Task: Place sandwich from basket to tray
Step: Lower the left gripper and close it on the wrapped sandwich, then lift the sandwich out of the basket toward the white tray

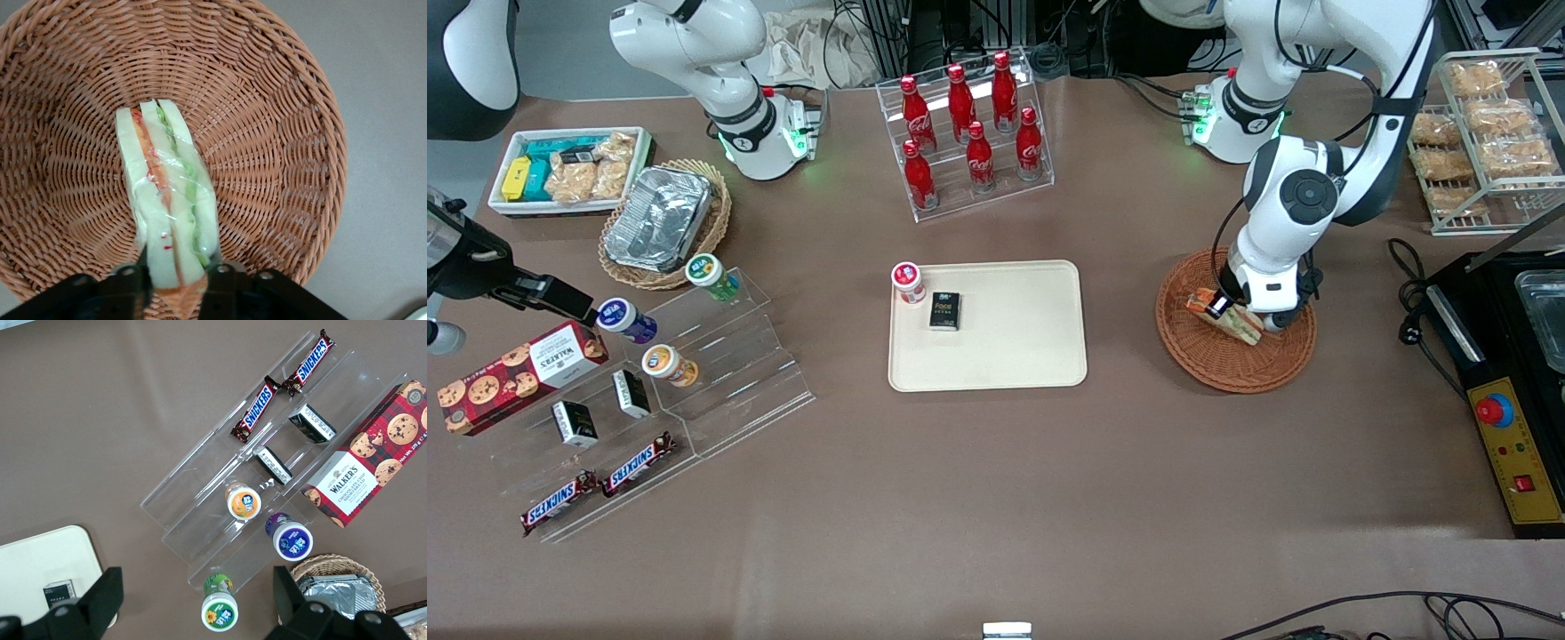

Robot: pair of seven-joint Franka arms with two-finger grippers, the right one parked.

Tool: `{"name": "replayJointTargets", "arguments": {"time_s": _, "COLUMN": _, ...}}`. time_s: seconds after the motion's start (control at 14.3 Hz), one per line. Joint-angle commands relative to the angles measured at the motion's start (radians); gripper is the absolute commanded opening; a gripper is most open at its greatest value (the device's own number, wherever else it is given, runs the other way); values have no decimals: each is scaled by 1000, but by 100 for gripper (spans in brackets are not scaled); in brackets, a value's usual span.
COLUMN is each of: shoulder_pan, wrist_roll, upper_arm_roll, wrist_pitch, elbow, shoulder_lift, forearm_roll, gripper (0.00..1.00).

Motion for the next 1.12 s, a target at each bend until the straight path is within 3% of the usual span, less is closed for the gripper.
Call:
{"name": "replayJointTargets", "arguments": {"time_s": 0.0, "shoulder_pan": -3, "wrist_roll": -43, "upper_arm_roll": 3, "wrist_pitch": -7, "elbow": 0, "shoulder_lift": -26, "forearm_roll": 21, "gripper": 13}}
{"name": "replayJointTargets", "arguments": {"time_s": 0.07, "shoulder_pan": -2, "wrist_roll": -48, "upper_arm_roll": 5, "wrist_pitch": -21, "elbow": 3, "shoulder_lift": -34, "forearm_roll": 21, "gripper": 5}}
{"name": "replayJointTargets", "arguments": {"time_s": 0.21, "shoulder_pan": -2, "wrist_roll": -48, "upper_arm_roll": 18, "wrist_pitch": -109, "elbow": 47, "shoulder_lift": -61, "forearm_roll": 21, "gripper": 0}}
{"name": "replayJointTargets", "arguments": {"time_s": 0.77, "shoulder_pan": 32, "wrist_roll": 22, "upper_arm_roll": 17, "wrist_pitch": -668, "elbow": 544, "shoulder_lift": -58, "forearm_roll": -1, "gripper": 0}}
{"name": "replayJointTargets", "arguments": {"time_s": 0.91, "shoulder_pan": 53, "wrist_roll": 100, "upper_arm_roll": 17, "wrist_pitch": -781, "elbow": 647, "shoulder_lift": -58, "forearm_roll": -57, "gripper": 0}}
{"name": "replayJointTargets", "arguments": {"time_s": 1.05, "shoulder_pan": 53, "wrist_roll": 159, "upper_arm_roll": 17, "wrist_pitch": -857, "elbow": 688, "shoulder_lift": -58, "forearm_roll": -57, "gripper": 0}}
